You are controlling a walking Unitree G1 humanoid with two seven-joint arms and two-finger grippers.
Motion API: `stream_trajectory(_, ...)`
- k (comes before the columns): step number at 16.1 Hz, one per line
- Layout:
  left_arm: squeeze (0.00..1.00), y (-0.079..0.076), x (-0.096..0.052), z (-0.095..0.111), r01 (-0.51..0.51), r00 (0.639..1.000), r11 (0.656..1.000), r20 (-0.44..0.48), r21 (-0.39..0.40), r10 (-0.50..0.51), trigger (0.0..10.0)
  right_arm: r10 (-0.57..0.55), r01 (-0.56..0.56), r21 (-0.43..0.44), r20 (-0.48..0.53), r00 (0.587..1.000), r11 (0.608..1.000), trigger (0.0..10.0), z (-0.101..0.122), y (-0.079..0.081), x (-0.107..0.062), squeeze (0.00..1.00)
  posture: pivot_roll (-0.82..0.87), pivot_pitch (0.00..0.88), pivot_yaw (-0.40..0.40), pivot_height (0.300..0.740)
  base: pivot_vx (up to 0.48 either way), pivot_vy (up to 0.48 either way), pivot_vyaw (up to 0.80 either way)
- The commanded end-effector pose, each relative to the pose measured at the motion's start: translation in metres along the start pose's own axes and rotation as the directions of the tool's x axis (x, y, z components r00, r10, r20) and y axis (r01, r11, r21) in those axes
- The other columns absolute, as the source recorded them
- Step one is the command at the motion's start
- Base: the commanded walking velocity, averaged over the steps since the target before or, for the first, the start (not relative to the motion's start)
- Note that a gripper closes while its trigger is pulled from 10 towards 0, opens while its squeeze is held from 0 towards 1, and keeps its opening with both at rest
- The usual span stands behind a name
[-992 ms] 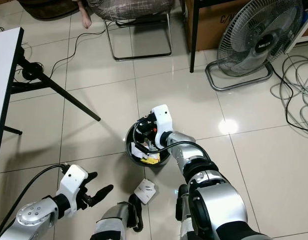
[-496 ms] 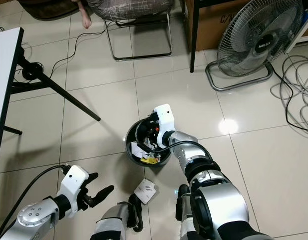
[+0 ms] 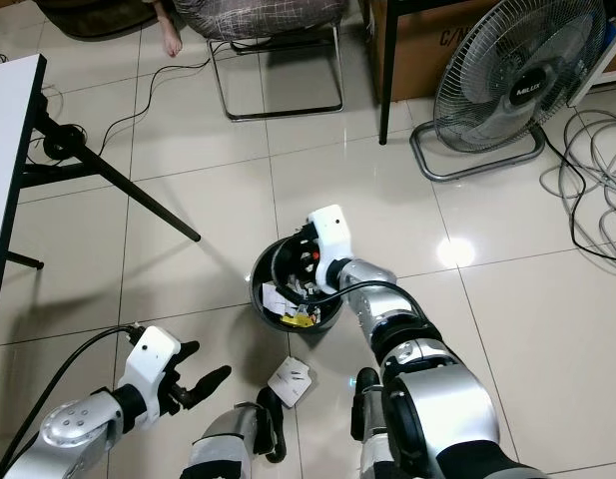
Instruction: Picking trash to rubbish bin
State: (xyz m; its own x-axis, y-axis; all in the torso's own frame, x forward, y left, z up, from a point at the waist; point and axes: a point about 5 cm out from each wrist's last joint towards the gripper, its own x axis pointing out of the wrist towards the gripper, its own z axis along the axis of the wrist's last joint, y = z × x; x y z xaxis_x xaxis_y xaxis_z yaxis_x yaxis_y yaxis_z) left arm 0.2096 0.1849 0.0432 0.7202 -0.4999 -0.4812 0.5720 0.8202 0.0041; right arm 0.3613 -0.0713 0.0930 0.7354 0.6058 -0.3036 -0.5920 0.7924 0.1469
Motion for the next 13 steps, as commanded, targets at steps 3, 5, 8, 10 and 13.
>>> stream_trajectory(3, 0.0, 0.001, 0.003, -0.007, -0.021, 1.0, 1.0, -0.019, -0.011, 0.021, 10.0, -0.05, 0.053, -0.072, 0.05, 0.998, 0.996, 10.0, 0.01, -0.011, -0.005, 0.0, 0.0, 0.324, 0.109, 0.74, 0.0, 0.0, 0.0)
stream_trajectory(5, 0.0, 0.003, 0.012, -0.003, -0.037, 0.999, 0.999, 0.003, -0.01, 0.037, 10.0, -0.111, 0.119, -0.087, 0.093, 0.989, 0.989, 10.0, 0.019, -0.024, -0.012, 0.0, -0.01, 0.293, 0.103, 0.74, 0.0, 0.0, 0.0)
stream_trajectory(8, 0.0, 0.016, 0.023, 0.011, -0.173, 0.981, 0.985, 0.084, -0.021, 0.174, 10.0, -0.183, 0.198, -0.062, 0.189, 0.965, 0.978, 10.0, 0.038, -0.041, -0.024, 0.0, -0.03, 0.228, 0.096, 0.74, 0.0, 0.0, 0.0)
stream_trajectory(10, 0.0, 0.026, 0.026, 0.027, -0.263, 0.952, 0.964, 0.154, -0.036, 0.266, 10.0, -0.202, 0.226, -0.084, 0.231, 0.952, 0.97, 10.0, 0.046, -0.043, -0.028, 0.0, -0.04, 0.19, 0.092, 0.74, 0.0, 0.0, 0.0)
stream_trajectory(13, 0.0, 0.041, 0.027, 0.049, -0.399, 0.882, 0.914, 0.24, -0.076, 0.405, 10.0, -0.2, 0.245, -0.129, 0.285, 0.937, 0.961, 10.0, 0.056, -0.039, -0.033, 0.0, -0.05, 0.149, 0.084, 0.74, 0.0, 0.0, 0.0)
